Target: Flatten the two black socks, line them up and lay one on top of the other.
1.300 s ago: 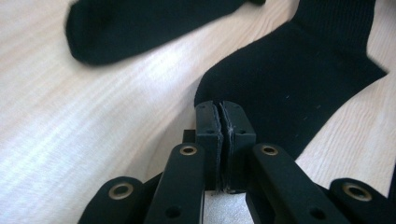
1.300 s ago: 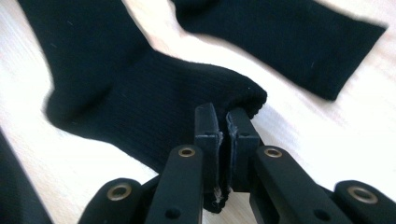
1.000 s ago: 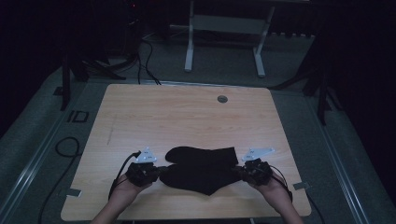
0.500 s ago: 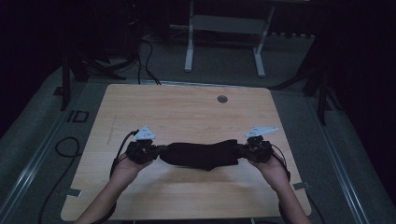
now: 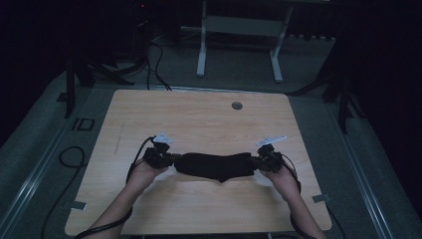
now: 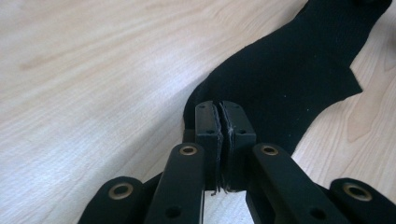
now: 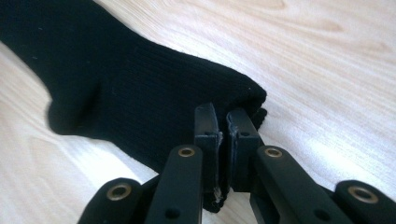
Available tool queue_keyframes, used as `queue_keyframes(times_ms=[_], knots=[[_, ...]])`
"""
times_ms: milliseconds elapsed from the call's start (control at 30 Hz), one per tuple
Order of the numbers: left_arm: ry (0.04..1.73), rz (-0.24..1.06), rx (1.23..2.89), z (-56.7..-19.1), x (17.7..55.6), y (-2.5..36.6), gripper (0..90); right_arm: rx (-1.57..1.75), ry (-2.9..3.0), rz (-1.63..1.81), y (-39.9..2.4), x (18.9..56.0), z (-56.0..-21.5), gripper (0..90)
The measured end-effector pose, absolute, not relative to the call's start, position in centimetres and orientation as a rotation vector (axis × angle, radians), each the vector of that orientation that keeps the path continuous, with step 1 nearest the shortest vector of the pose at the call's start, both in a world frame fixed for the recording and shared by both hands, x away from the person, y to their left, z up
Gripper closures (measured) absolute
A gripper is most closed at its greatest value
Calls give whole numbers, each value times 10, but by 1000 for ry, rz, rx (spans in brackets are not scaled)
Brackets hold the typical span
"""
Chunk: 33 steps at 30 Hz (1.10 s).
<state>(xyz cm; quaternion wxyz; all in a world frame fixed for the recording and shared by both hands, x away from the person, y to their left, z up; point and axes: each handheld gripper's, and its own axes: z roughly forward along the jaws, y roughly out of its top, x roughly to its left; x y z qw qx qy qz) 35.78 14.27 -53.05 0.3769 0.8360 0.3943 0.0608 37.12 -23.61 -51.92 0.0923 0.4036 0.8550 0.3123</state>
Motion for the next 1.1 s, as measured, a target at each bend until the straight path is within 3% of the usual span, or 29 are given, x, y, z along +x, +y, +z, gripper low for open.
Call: queue_keyframes(times_ms=[267,800,933,1033,1100], knots=[[1018,150,2169,-547,366,139,868,1209,2566,854,-234,374,-539,834],[1033,217,2197,-554,368,134,854,1213,2556,863,-235,375,-542,778],[1049,230,2189,-554,369,135,775,1220,2560,874,-235,376,-542,688],[1049,220,2156,-551,369,139,642,1206,2556,868,-236,375,-539,519],[1053,227,2140,-549,368,143,583,1215,2540,896,-239,374,-535,458]])
